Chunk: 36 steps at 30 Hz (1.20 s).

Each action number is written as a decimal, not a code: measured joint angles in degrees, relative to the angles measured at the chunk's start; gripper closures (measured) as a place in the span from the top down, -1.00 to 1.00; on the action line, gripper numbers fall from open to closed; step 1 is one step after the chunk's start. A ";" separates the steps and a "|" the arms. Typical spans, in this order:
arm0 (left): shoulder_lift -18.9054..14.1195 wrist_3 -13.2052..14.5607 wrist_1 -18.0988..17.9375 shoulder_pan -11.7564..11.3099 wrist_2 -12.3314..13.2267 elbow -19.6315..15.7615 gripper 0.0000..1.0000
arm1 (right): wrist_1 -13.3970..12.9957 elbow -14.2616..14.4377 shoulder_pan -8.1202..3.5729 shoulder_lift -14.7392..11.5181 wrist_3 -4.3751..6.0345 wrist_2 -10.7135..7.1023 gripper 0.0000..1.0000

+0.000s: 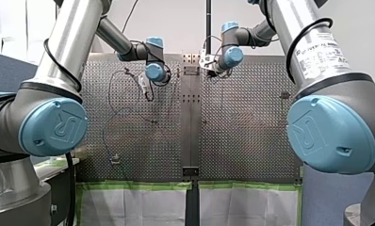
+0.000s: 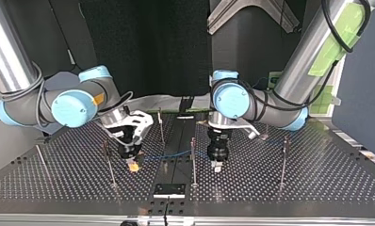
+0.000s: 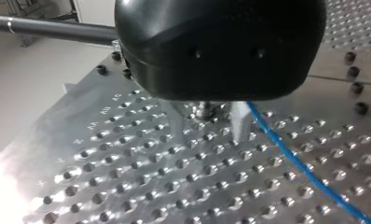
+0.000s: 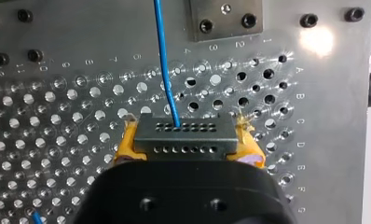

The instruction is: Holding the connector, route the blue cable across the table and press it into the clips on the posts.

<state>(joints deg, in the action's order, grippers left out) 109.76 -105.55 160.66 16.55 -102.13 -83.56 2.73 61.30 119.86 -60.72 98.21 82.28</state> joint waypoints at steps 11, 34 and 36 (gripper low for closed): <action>-0.15 0.30 5.94 0.48 -0.56 -0.01 0.99 | 0.29 -0.01 -0.12 -0.17 -0.21 0.02 -1.00; -10.26 1.35 8.83 4.22 -0.65 -10.92 0.99 | 2.10 2.53 -0.71 -3.50 -1.02 1.04 -1.00; -11.26 1.48 8.89 4.59 -0.63 -11.72 0.99 | 2.15 3.09 -0.85 -3.81 -1.10 1.04 -1.00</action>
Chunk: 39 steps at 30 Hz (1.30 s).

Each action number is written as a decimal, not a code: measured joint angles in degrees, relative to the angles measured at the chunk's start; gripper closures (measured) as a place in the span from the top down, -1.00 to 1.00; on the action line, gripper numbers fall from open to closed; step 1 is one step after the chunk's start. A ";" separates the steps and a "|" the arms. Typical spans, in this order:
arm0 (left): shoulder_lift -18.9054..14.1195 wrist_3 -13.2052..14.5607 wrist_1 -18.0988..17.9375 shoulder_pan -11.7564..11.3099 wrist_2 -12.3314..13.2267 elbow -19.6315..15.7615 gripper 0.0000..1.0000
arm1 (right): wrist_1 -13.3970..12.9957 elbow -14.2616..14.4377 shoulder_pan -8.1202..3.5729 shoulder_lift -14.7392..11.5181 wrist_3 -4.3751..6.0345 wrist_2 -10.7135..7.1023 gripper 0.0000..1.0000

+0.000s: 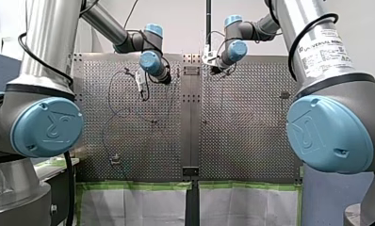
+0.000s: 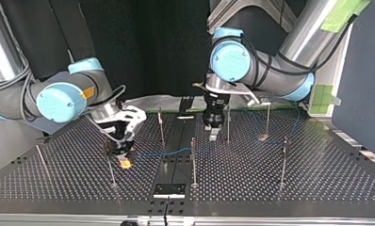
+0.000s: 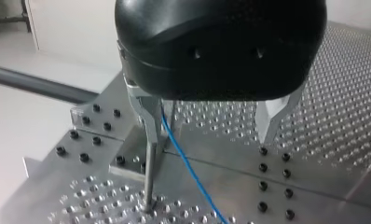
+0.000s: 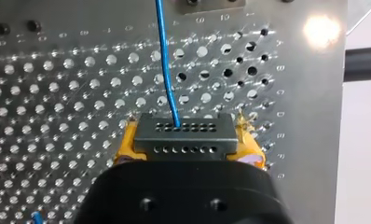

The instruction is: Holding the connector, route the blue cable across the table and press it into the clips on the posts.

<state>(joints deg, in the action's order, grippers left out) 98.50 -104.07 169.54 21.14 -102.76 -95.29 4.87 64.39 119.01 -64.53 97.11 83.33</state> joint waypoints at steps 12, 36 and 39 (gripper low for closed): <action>-6.00 2.51 -1.39 5.42 -2.99 0.85 0.99 | -0.03 1.80 -1.11 -2.20 -0.19 0.41 -1.00; 6.27 4.39 2.10 12.02 -9.36 14.29 0.99 | -0.04 1.86 -0.64 -2.29 -0.22 0.44 -1.00; 8.09 4.91 2.69 12.19 -9.59 16.11 0.99 | -0.05 1.88 -0.65 -2.30 -0.23 0.44 -1.00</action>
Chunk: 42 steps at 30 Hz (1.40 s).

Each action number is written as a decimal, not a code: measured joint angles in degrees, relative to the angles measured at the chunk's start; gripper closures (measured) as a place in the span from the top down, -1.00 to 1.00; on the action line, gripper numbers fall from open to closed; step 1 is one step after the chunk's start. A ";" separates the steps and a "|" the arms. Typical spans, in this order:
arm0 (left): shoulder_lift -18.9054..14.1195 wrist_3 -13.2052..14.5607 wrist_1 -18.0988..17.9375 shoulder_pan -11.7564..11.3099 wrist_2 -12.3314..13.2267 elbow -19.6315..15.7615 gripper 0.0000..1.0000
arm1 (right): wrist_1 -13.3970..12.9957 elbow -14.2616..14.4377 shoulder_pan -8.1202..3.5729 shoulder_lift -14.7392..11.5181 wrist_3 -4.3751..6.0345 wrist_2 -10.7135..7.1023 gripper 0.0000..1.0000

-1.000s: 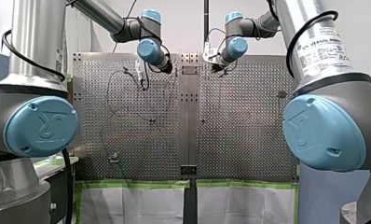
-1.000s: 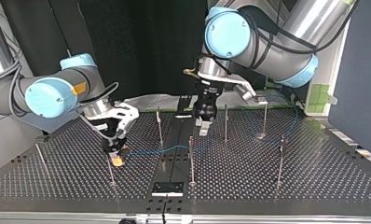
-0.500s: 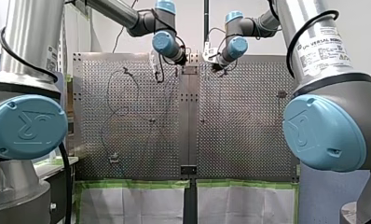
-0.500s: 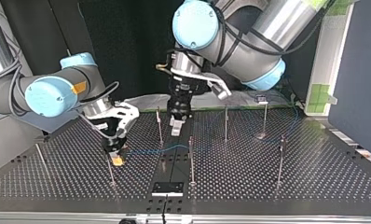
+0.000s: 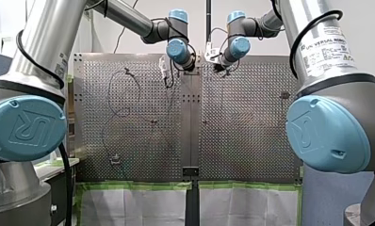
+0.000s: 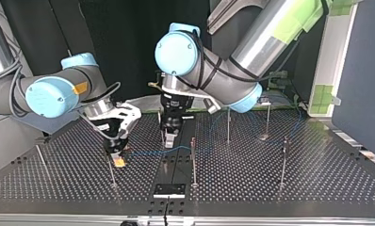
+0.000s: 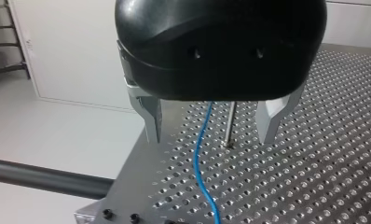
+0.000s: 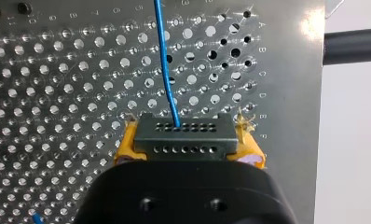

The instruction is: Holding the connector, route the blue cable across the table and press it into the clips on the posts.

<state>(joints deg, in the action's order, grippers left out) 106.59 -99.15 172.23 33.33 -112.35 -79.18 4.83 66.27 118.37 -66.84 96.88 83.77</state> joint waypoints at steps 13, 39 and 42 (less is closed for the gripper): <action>5.96 0.70 0.97 -1.01 -1.87 7.47 0.99 | 0.00 -0.01 -0.17 0.00 0.00 0.06 -1.00; 10.12 0.91 -0.29 -3.42 -1.63 11.59 0.99 | -0.09 0.00 -0.29 0.05 0.25 0.04 -1.00; 10.11 0.91 0.62 -3.52 -1.77 11.59 0.76 | -0.09 -0.01 -0.27 0.05 0.35 0.01 -1.00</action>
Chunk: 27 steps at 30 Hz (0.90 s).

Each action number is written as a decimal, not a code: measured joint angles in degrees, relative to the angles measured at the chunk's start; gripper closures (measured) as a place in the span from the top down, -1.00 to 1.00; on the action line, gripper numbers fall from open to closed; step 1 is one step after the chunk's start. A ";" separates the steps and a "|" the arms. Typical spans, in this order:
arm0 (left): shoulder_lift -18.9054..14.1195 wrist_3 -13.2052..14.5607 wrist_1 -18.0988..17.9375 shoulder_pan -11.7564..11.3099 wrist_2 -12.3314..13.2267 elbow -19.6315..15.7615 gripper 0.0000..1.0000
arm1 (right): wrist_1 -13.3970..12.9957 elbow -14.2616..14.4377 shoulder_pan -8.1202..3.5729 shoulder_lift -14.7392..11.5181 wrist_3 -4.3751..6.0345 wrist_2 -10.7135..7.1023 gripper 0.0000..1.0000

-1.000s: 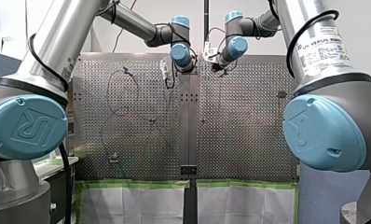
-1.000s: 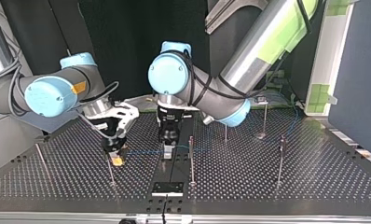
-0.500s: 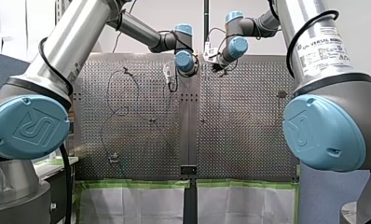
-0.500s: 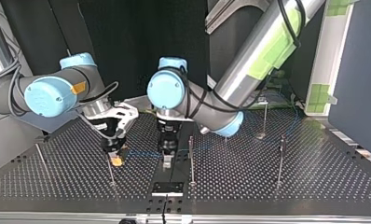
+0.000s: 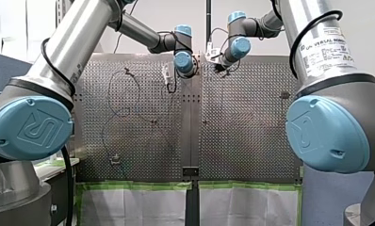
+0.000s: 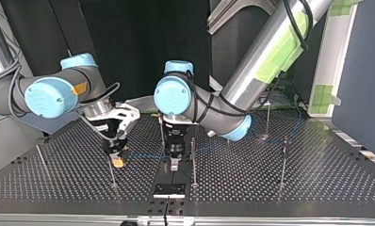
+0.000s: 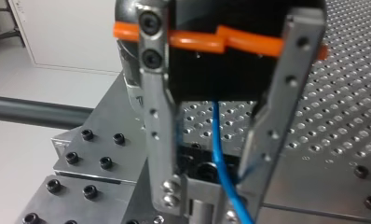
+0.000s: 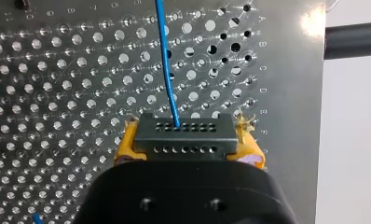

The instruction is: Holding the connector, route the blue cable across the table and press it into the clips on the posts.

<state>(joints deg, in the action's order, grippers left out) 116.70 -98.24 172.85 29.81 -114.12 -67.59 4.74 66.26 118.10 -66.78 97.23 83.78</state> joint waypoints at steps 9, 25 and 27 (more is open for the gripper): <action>-0.03 0.03 0.69 0.07 -0.92 -0.04 -1.00 | 0.00 -0.02 0.07 0.00 0.29 -0.17 -1.00; -0.05 -0.29 1.87 1.00 -3.92 -0.11 -1.00 | 0.00 0.04 -0.01 0.02 0.41 -0.27 -1.00; -0.06 -0.38 2.16 1.14 -3.99 -0.10 -0.59 | 0.00 0.05 -0.06 0.03 0.41 -0.27 -1.00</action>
<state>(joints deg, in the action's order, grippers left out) 116.63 -98.62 175.01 30.96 -118.11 -67.69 4.74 66.31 118.03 -66.76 97.64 83.51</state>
